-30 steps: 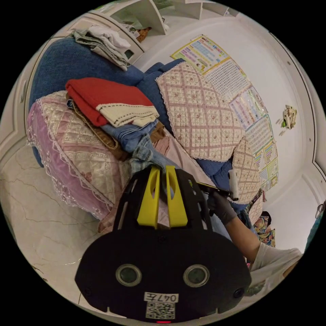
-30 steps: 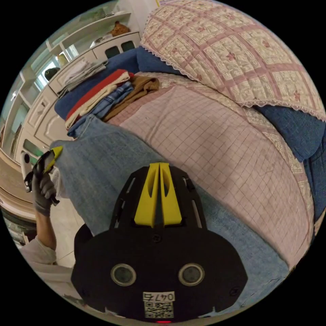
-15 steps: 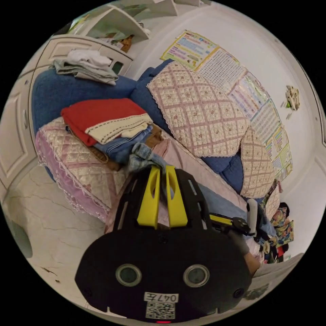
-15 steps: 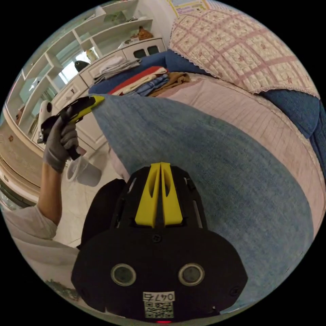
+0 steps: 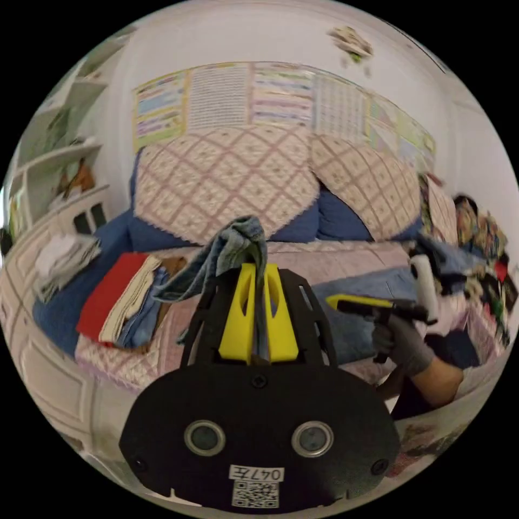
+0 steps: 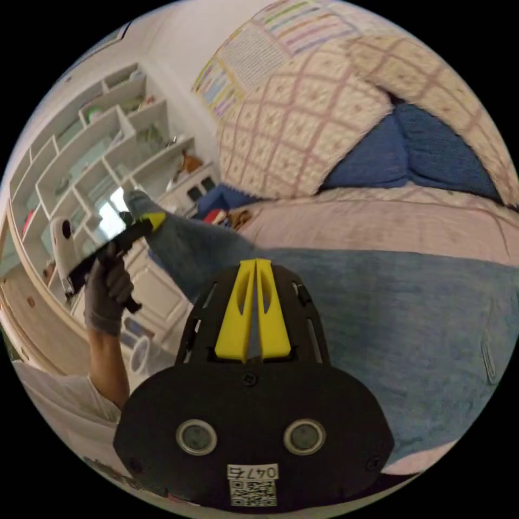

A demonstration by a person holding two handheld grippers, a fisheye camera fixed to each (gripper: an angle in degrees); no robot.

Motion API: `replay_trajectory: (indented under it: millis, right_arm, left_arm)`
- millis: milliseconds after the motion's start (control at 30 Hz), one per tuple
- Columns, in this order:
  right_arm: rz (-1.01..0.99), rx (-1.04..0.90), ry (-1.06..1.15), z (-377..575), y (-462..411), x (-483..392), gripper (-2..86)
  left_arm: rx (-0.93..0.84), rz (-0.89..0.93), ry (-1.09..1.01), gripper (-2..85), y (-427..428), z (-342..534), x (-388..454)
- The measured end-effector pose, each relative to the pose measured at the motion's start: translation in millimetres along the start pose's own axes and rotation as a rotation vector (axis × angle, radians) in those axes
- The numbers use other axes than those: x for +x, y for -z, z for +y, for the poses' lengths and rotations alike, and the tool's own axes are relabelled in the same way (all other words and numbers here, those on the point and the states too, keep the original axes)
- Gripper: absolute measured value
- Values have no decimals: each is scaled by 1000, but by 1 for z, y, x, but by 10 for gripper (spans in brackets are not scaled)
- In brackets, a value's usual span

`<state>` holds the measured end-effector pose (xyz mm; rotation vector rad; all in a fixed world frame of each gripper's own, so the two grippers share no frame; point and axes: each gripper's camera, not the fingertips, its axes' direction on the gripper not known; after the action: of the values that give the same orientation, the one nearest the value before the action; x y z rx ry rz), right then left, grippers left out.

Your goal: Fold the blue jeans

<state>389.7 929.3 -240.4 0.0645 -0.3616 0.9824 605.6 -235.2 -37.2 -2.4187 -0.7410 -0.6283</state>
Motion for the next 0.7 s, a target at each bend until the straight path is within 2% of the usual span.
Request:
replay_trajectory:
  millis: [67,167,300,367,533,600,700]
  right_arm:
    - [66,137,-106,9,58,33,-12]
    - [180,244,-211,29,115,66,-11]
    - [182,220,-331,48,150,103,0]
    - [150,180,-368,54,158,118,27]
    - [67,55,-378,48,154,122,79]
    - [58,14,-329,41,150,115,84]
    - [92,-67,-111,26,142,81,88]
  left_arm:
    - [-40,20,-156,1,-14,-22,73]
    - [-126,46,-361,11,-50,-34,187]
    - [-311,30,-462,58,-106,-24,295]
    - [-325,45,-481,79,-103,-22,322]
    - [-204,34,-507,81,-41,-27,343]
    - [-211,-6,-425,72,-22,-33,320]
    - [-287,-65,-291,67,-17,-41,281]
